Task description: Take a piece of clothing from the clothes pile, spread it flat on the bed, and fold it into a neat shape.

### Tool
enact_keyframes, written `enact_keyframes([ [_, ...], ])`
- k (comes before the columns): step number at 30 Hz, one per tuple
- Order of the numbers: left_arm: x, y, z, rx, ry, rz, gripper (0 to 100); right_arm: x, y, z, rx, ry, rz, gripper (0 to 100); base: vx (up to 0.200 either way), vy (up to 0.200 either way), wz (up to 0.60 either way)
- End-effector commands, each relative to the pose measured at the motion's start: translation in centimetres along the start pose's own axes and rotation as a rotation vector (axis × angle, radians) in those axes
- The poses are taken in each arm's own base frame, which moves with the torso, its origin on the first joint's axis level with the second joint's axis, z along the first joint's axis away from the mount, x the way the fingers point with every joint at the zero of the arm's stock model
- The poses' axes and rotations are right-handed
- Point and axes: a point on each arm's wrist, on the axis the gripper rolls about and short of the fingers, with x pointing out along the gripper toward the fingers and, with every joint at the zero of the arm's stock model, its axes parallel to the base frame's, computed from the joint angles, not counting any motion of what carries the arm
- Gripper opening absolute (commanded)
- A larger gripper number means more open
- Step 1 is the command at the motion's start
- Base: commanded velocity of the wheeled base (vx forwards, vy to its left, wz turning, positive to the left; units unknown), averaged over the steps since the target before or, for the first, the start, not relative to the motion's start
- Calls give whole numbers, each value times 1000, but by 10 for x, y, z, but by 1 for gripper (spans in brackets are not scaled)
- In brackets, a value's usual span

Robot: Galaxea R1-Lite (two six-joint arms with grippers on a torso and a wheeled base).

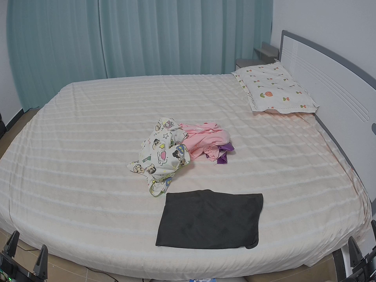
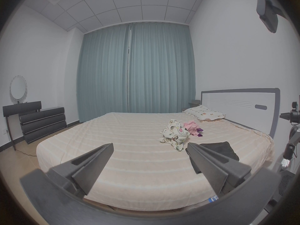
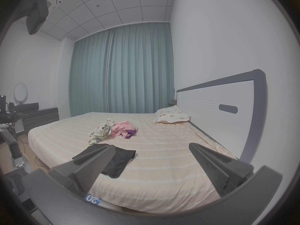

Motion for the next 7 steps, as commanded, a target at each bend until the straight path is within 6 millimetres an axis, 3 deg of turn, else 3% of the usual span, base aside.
enact_keyframes([
  [1,0,0,-5,-1,7,0,100,1,0,-5,-7,7,4,100,0,0,0],
  [7,0,0,-5,-1,8,0,100,0,0,-5,-10,5,-1,100,0,0,0],
])
